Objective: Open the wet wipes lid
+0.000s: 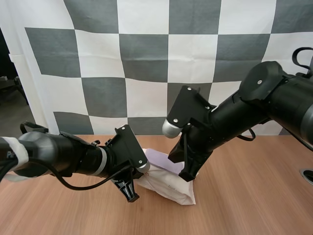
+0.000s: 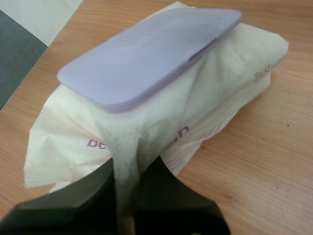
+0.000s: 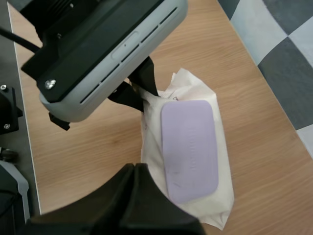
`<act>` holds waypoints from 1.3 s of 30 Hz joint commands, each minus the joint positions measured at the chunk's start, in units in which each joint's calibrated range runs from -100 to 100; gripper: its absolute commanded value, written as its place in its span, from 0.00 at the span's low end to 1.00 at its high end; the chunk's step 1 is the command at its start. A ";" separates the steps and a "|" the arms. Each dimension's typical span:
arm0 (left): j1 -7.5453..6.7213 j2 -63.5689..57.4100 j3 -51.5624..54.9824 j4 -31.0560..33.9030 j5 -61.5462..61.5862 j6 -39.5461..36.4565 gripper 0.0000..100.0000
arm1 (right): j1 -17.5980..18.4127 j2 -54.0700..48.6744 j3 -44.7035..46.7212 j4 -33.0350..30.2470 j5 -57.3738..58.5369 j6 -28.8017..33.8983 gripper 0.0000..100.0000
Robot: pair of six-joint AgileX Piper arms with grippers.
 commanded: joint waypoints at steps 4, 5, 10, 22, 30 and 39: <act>-0.03 -0.06 -1.96 0.14 2.69 -0.38 0.00 | 7.04 5.66 0.21 -7.26 -6.11 2.79 0.13; -0.03 -0.06 -2.14 0.42 3.15 -0.62 0.00 | 7.97 6.00 0.21 -8.18 -7.85 3.58 0.23; -0.03 -0.06 -2.30 0.54 3.34 -0.91 0.00 | 11.36 7.62 0.21 -13.48 -15.88 8.49 0.69; -0.03 -0.06 -2.30 0.65 3.34 -0.91 0.00 | 11.64 13.11 0.21 -17.92 -25.56 10.52 0.71; -0.03 -0.06 -2.30 0.77 3.34 -1.02 0.00 | 11.64 17.81 0.21 -17.95 -29.63 10.61 0.71; -0.03 -0.06 -2.30 0.87 3.34 -1.13 0.00 | 11.64 20.69 0.21 -18.06 -32.62 10.61 0.59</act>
